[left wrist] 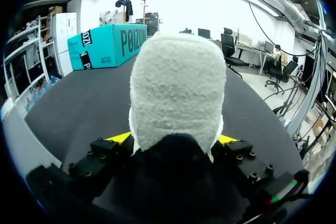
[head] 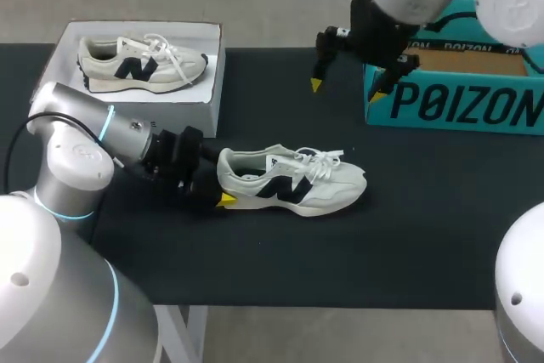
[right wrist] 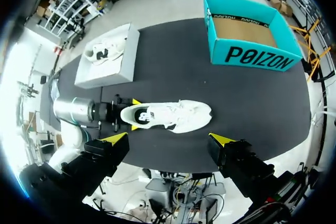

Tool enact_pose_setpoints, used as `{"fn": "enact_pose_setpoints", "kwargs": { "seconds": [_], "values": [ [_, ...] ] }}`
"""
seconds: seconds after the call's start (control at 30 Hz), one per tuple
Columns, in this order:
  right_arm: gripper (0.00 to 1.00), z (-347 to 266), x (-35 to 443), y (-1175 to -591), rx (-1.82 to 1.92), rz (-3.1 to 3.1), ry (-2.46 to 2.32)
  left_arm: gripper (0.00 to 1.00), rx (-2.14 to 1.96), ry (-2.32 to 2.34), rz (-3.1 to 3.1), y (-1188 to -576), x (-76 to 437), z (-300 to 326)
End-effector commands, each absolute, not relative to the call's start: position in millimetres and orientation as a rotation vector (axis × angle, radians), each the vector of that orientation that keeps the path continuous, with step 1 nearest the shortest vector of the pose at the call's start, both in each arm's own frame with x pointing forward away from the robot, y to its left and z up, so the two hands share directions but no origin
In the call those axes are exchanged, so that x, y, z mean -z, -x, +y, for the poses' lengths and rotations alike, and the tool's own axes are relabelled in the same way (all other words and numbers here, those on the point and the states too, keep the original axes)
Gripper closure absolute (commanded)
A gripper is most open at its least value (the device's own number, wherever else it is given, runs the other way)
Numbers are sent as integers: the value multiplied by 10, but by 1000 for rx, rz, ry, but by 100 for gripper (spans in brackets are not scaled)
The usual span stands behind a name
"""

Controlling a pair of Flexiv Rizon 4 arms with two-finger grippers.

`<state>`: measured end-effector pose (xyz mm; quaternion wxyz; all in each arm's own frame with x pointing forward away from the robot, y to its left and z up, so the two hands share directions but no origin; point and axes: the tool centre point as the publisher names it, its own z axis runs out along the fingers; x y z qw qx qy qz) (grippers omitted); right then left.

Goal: Take the shoe out of the shoebox, open the shoe tongue, remove and reinsert the insole, then place the shoe into the shoebox

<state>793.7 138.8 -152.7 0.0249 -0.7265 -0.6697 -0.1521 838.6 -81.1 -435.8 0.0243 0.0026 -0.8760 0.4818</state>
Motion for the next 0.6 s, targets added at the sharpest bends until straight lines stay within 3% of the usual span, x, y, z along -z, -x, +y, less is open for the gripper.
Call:
{"fn": "enact_pose_setpoints", "kwargs": {
  "seconds": [0.03, 0.4, 0.6],
  "values": [
    [0, 1498, 1673, -8045, 415, -2057, 2244, 100, -1490, -8, -2712, -8403, 4409, -826],
    [0, 1498, 1673, -8045, 415, -2057, 2244, 100, -1490, -8, -2712, -8403, 4409, -826],
    [0, 1804, 2082, -8089, 357, -1875, 2584, 100, -1490, -8, -2712, -8403, 4409, -826]
  ]
}}
